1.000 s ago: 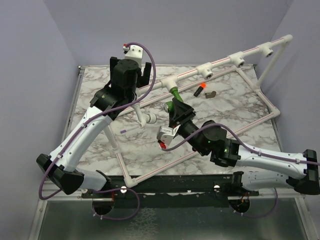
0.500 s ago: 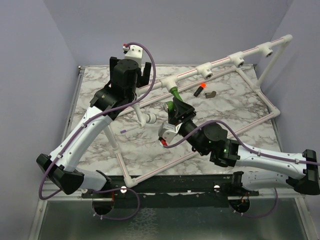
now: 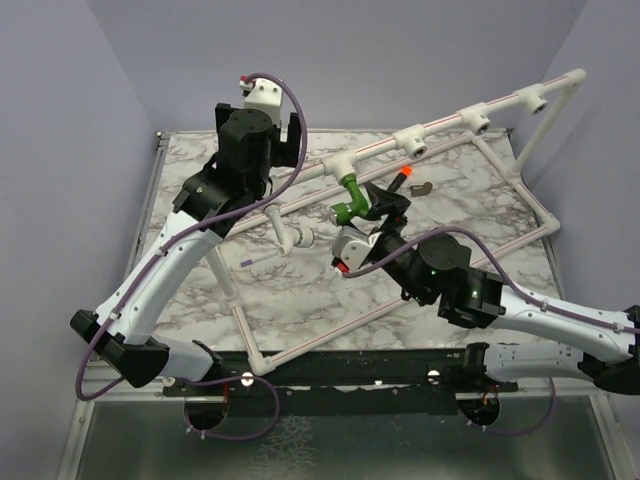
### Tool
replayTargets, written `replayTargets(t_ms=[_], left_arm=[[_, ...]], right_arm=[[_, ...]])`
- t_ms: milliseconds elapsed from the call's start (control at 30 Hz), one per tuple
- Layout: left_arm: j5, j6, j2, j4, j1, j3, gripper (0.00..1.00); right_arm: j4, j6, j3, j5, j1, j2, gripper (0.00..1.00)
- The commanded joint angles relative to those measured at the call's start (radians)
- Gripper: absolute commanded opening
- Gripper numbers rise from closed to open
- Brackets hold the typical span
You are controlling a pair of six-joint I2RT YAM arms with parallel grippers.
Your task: Install the water faucets
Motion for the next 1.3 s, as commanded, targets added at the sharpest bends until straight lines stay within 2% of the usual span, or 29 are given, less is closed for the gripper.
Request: replayTargets(t_ms=[0,167,267,500,733,833,1067,1200,1267], left_arm=[[0.005,-0.016,0.005,-0.014,-0.011,0.090,0.98],[0.040,-0.010,0.009,-0.005,-0.011,0.160,0.98],[0.071,-0.007,0.009,-0.005,-0.011,0.186,0.98],[0.223,-0.011,-0.019,-0.005,-0.012,0.210,0.98],[0.437,-0.039,-0.100,-0.005,-0.012,0.166,0.98],[0.480,-0.054,-0.133,-0.005,-0.011,0.139,0.98],[0.476,-0.066,-0.208,-0.005,-0.012,0.040,0.98],[0.483,-0.083,-0.257,-0.003,-0.011,-0.002,0.98],[0.490,-0.090,-0.280,-0.003,-0.011,-0.015,0.98]], right_arm=[[-0.227,0.096,0.074,-0.003,-0.004,-0.068,0.91],[-0.365,0.189,0.103,-0.006,-0.005,-0.132,1.00],[-0.410,0.251,0.094,0.045,-0.005,-0.169,1.00],[-0.414,0.460,0.024,0.248,-0.005,-0.248,1.00],[-0.377,0.683,-0.137,0.400,-0.023,-0.277,1.00],[-0.349,0.776,-0.198,0.365,-0.112,-0.288,1.00],[-0.199,0.916,-0.356,0.100,-0.405,-0.232,1.00],[-0.015,0.920,-0.458,0.115,-0.505,-0.172,1.00],[0.069,0.910,-0.505,0.074,-0.582,-0.147,1.00]])
